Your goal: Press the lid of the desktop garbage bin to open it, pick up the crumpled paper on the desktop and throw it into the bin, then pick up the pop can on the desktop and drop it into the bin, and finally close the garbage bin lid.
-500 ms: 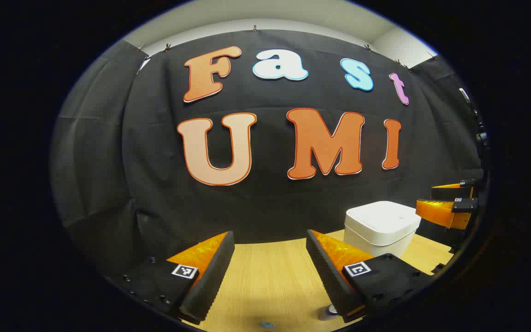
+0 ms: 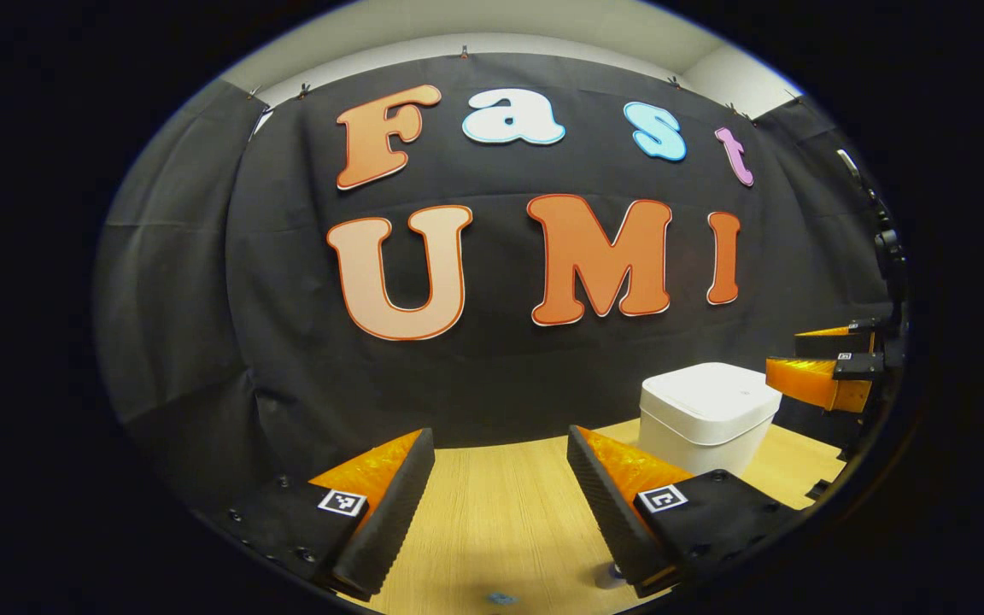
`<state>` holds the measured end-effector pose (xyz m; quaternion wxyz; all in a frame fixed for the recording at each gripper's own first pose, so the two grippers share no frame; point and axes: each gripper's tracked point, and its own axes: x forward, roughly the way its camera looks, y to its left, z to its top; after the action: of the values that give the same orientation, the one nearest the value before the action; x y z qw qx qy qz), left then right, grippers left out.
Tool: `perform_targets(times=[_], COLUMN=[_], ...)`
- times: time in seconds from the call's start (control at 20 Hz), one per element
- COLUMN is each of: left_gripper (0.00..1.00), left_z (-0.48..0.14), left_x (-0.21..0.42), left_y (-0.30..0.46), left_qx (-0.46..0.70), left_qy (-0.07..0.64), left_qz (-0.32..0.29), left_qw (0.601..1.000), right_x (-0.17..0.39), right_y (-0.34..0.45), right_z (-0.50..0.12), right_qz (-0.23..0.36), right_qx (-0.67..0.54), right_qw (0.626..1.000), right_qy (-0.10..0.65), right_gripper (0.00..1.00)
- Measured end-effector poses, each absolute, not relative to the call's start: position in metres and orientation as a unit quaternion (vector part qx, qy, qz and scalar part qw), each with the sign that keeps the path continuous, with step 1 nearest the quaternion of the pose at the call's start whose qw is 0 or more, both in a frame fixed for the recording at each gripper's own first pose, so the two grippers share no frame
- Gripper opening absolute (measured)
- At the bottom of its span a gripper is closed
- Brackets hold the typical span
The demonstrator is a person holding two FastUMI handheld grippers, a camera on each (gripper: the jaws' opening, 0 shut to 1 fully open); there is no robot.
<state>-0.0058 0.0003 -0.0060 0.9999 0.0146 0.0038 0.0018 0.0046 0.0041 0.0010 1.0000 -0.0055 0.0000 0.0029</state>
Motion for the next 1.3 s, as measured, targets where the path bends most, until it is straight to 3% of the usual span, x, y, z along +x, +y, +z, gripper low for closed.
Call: perform_targets(times=[0.65,0.85,1.05,1.15,1.2,1.25,1.3], left_gripper=[0.99,0.99,1.00,0.99,0.99,0.99,0.99], left_z=[-0.012,-0.015,-0.016,-0.018,-0.018,-0.018,-0.019], left_x=[-0.010,-0.012,-0.013,-0.014,-0.015,-0.015,-0.015], left_y=[0.004,0.002,0.002,0.002,0.003,0.003,0.003], left_qx=[0.014,0.017,0.023,0.024,0.025,0.026,0.027], left_qy=[0.007,0.011,0.016,0.020,0.021,0.022,0.023], left_qz=[0.010,0.011,0.018,0.022,0.025,0.027,0.030], left_qw=[1.000,1.000,0.999,0.999,0.999,0.999,0.999], right_x=[0.015,0.019,0.025,0.028,0.029,0.032,0.034], right_y=[-0.009,-0.027,-0.040,-0.043,-0.043,-0.046,-0.051], right_z=[0.004,0.005,0.006,0.006,0.008,0.008,0.009], right_qz=[-0.010,-0.026,-0.027,-0.022,-0.019,-0.021,-0.029], right_qx=[-0.013,-0.010,-0.004,-0.006,-0.006,-0.010,-0.015], right_qw=[1.000,1.000,1.000,1.000,1.000,1.000,0.999], right_qy=[0.003,0.003,0.001,0.001,-0.004,-0.006,-0.009], right_gripper=[0.99,0.93,0.81,0.69,0.55,0.58,0.40])
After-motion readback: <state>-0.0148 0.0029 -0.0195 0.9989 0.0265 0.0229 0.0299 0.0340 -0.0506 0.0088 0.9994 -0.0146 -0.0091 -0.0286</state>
